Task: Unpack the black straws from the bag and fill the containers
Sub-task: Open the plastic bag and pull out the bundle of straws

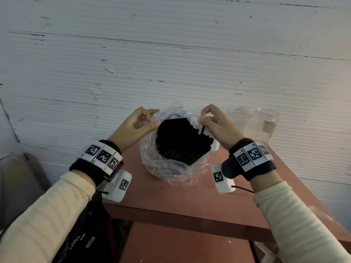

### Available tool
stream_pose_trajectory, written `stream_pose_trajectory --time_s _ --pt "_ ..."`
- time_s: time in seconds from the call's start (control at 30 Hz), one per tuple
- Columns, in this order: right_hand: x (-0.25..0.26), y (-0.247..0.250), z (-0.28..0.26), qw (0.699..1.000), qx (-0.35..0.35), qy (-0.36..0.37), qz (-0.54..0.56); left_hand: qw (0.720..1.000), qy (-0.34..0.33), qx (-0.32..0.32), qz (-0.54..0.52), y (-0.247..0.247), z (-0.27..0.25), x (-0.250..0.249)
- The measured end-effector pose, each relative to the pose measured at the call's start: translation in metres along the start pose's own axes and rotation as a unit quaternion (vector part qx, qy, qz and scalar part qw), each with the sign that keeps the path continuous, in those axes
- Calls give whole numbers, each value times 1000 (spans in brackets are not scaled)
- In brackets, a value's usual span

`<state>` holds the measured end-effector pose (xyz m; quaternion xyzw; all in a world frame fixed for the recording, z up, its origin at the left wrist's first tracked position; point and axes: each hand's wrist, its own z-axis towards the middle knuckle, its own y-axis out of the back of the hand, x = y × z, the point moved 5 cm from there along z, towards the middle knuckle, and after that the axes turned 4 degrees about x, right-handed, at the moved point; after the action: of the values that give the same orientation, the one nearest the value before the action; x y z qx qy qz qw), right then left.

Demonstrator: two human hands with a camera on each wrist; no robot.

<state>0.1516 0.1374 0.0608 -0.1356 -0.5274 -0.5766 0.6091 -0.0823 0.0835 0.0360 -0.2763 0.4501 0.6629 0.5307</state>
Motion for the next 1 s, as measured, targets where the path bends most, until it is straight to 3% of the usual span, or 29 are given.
stream_pose_trajectory --time_s 0.17,0.27,0.37,0.5,0.6,0.77,0.87,1.0 --pt "-6 -6 5 1000 -2 -14 0 996 -33 -72 41 -3 11 -2" --pt "-11 -10 10 999 -22 -23 31 995 1 -101 -3 0 16 4" --pt "-13 -14 12 999 -30 -18 32 994 29 -76 -76 -5 20 9" --pt "-9 -13 11 999 -40 20 -2 991 62 -79 -86 -9 18 6" --pt "-10 -9 10 1000 -16 -15 7 989 93 -56 -103 -8 15 6" --pt "-12 -12 18 994 65 1 -84 999 41 -13 -4 -11 13 5" --pt "-10 -14 28 992 68 29 -97 999 42 -31 15 -7 15 3" --pt "-19 -17 40 989 66 5 -135 999 25 -20 13 -3 19 1"
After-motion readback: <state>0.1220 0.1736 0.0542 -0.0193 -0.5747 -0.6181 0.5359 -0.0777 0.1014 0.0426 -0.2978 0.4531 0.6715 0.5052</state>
